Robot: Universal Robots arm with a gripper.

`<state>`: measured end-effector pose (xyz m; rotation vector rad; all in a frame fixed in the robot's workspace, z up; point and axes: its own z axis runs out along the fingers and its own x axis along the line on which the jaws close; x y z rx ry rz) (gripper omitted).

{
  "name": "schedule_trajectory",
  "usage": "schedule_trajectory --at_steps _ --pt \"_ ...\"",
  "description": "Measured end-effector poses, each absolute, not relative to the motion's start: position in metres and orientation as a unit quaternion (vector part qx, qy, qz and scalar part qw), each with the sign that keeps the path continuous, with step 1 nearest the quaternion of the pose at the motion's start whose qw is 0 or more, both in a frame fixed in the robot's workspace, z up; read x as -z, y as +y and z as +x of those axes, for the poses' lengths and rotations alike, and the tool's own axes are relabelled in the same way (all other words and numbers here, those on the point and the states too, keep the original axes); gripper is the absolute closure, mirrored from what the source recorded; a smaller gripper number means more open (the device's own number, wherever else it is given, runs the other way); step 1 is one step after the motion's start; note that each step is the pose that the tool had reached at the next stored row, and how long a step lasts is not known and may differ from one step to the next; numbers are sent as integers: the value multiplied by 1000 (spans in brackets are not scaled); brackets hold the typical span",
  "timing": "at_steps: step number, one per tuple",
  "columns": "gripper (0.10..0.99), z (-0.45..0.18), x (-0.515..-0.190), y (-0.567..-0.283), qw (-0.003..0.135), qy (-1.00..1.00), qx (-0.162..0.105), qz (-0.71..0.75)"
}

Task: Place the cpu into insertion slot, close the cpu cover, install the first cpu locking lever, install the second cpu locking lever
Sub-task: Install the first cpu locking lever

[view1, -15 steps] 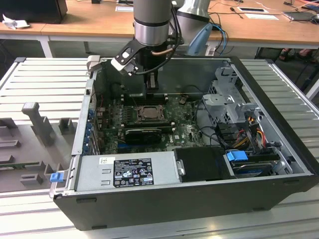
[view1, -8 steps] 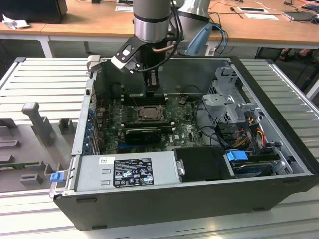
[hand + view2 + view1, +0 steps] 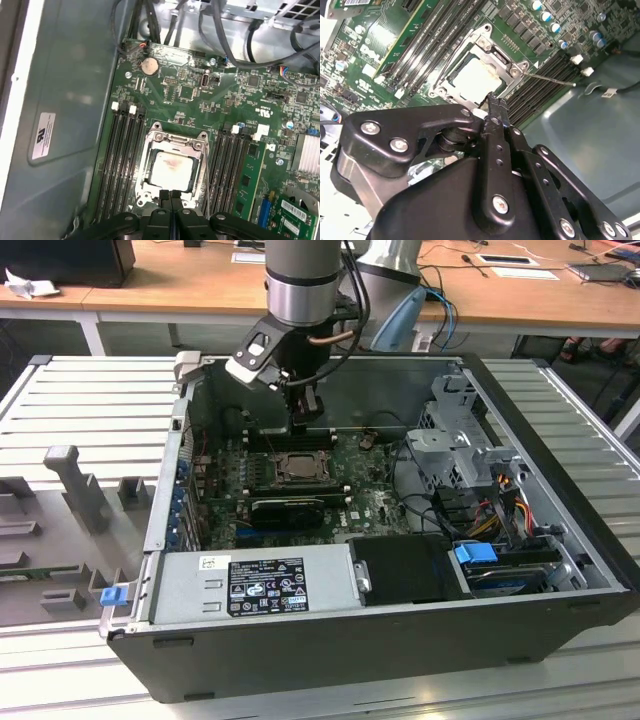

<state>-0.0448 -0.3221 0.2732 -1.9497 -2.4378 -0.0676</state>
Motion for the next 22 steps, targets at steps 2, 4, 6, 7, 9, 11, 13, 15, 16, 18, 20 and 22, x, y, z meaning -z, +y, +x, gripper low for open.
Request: schedule_trajectory --at_steps 2,4,6,7,9,11,13,15,16,18,20,22 --pt "980 -45 -273 -322 10 -787 22 -616" --pt "980 -45 -273 -322 10 -796 21 -605" --pt "980 -45 -273 -322 11 -819 21 -573" --pt "980 -45 -273 -322 11 -824 21 -566" --pt "980 -45 -273 -322 11 -830 21 -558" --pt "980 -45 -273 -322 12 -837 21 -547" --pt "980 -45 -273 -322 12 -842 21 -539" --pt "980 -45 -273 -322 12 -847 21 -531" --pt "980 -45 -273 -322 12 -850 20 -526" --pt "980 -45 -273 -322 13 -858 20 -513" --pt "980 -45 -273 -322 13 -862 20 -507" --pt "980 -45 -273 -322 13 -867 20 -498"
